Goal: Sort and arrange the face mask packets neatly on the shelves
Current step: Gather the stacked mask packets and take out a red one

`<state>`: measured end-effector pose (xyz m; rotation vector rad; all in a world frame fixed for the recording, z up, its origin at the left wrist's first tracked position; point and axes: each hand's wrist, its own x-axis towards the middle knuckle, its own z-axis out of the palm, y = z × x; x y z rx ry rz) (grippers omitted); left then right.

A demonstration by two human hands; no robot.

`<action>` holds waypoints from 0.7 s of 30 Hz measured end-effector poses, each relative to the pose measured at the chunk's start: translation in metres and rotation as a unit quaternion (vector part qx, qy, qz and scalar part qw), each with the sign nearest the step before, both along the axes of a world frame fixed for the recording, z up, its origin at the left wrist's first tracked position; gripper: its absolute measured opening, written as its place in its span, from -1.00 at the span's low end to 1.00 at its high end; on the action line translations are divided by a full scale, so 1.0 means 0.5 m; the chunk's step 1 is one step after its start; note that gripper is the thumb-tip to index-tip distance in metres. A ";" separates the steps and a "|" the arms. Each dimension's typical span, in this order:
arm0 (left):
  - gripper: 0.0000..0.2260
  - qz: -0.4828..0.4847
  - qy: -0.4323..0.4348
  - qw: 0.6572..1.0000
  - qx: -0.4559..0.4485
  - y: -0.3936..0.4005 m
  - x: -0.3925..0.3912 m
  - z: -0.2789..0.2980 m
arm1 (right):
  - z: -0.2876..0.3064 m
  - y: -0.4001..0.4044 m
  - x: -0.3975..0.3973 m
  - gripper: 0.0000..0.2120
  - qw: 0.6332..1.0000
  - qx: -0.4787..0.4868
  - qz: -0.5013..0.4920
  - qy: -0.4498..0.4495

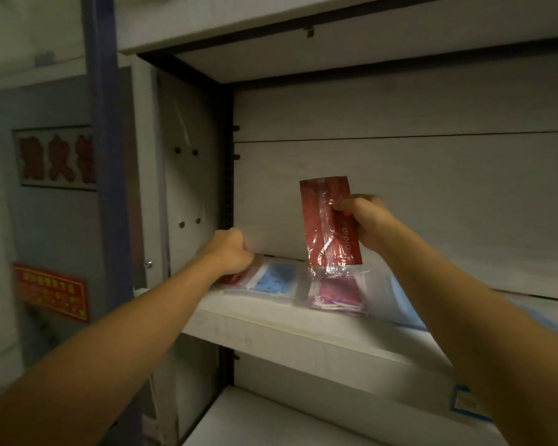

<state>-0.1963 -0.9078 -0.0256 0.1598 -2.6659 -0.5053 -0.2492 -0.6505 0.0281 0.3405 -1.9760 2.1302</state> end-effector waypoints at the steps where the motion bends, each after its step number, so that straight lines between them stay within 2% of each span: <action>1: -0.86 -0.002 0.002 1.000 -0.008 -0.021 0.009 0.002 | -0.003 -0.018 -0.006 -0.94 1.000 0.003 0.010 -0.005; 9: -0.82 0.010 0.022 0.994 -0.108 -0.140 0.089 0.018 | -0.032 -0.196 -0.043 -0.70 0.995 0.027 0.073 -0.069; 12: -0.77 0.017 0.029 0.989 -0.144 -0.162 0.109 0.019 | -0.049 -0.263 -0.051 -0.71 0.991 0.052 0.072 -0.103; 15: -0.73 0.020 0.035 0.986 -0.160 -0.176 0.124 0.022 | -0.069 -0.322 -0.058 -0.85 0.989 0.060 0.072 -0.119; 18: -0.68 0.019 0.038 0.986 -0.160 -0.191 0.131 0.025 | -0.088 -0.365 -0.059 -0.81 0.986 0.121 0.045 -0.110; 21: -0.63 0.015 0.046 0.993 -0.111 -0.205 0.133 0.025 | -0.113 -0.389 -0.066 -0.73 0.962 0.263 0.013 -0.071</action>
